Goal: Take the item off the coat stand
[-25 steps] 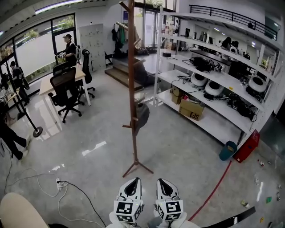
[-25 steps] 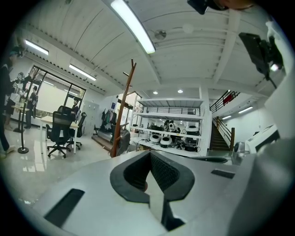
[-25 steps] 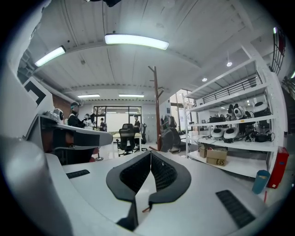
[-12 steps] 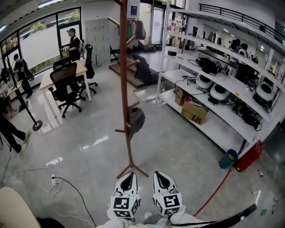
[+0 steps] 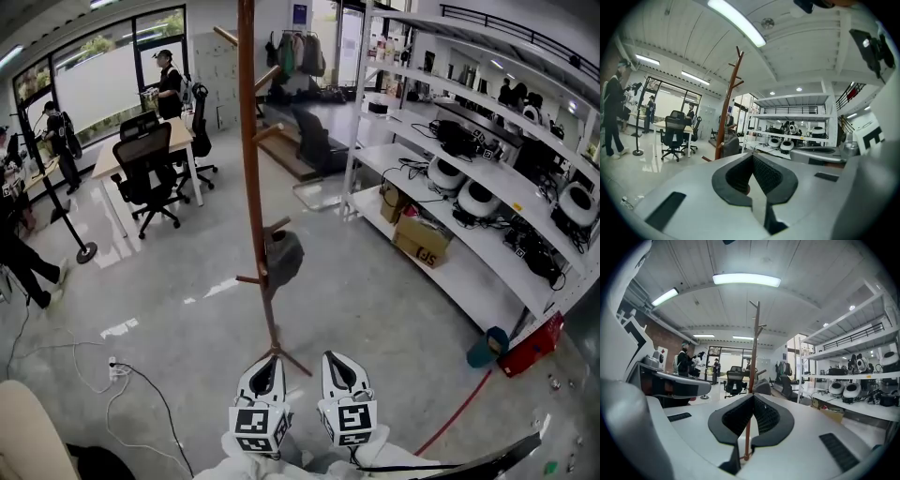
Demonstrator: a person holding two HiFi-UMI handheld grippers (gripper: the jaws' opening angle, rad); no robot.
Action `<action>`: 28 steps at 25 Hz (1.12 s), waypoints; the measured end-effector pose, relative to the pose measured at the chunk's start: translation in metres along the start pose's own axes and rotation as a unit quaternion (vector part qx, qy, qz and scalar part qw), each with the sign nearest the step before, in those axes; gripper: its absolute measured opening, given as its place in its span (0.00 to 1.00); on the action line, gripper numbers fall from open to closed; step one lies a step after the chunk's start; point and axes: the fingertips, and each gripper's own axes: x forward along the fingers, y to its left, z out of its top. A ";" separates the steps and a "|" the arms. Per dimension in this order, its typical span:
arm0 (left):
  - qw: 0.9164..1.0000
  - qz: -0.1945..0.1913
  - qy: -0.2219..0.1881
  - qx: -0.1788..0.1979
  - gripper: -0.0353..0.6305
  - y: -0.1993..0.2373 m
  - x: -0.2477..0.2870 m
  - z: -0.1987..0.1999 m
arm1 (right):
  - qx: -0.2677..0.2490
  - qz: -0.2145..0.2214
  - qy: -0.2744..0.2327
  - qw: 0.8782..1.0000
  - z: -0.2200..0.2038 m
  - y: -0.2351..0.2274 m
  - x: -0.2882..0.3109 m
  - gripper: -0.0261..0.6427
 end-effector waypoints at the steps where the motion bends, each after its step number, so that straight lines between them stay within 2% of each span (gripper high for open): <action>1: 1.000 0.001 -0.001 0.006 0.03 0.001 0.004 0.001 | -0.003 -0.003 0.000 1.000 0.000 -0.004 0.004 0.05; 4: 1.000 0.004 -0.006 0.020 0.03 0.005 0.015 0.007 | -0.010 -0.006 -0.003 1.000 0.002 -0.010 0.018 0.05; 16: 1.000 0.012 -0.014 0.018 0.03 0.035 0.074 0.025 | -0.016 0.034 -0.004 0.999 0.008 -0.022 0.093 0.05; 20: 1.000 0.015 -0.016 0.017 0.03 0.048 0.096 0.028 | -0.005 0.042 -0.021 0.999 0.012 -0.029 0.119 0.05; 23: 1.000 0.017 -0.019 0.017 0.03 0.061 0.112 0.034 | -0.009 0.040 -0.025 0.999 0.017 -0.035 0.141 0.05; 28: 0.999 0.017 -0.024 0.019 0.03 0.082 0.133 0.047 | -0.026 0.019 0.003 0.999 0.015 -0.042 0.178 0.05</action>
